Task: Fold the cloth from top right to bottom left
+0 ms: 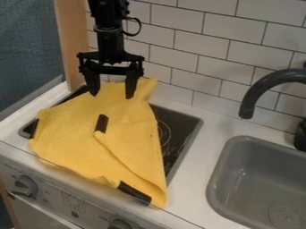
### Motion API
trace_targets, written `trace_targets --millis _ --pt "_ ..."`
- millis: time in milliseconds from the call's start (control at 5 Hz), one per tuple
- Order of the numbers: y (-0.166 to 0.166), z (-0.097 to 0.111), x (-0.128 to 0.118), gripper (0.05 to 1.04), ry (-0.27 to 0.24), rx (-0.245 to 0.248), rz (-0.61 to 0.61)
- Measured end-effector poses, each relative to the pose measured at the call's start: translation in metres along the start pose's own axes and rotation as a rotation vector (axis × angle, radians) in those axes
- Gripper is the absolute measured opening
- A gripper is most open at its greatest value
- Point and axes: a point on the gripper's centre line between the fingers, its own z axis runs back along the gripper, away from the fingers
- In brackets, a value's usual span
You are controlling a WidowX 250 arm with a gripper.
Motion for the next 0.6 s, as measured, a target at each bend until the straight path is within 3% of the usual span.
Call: trace_targets --millis 200,400,600 --pt "0.001 -0.011 -0.006 0.999 0.037 0.005 0.004" --pt "0.014 -0.015 -0.006 0.999 0.028 0.051 0.040" --pt "0.063 -0.013 -0.007 0.999 0.027 0.096 0.191"
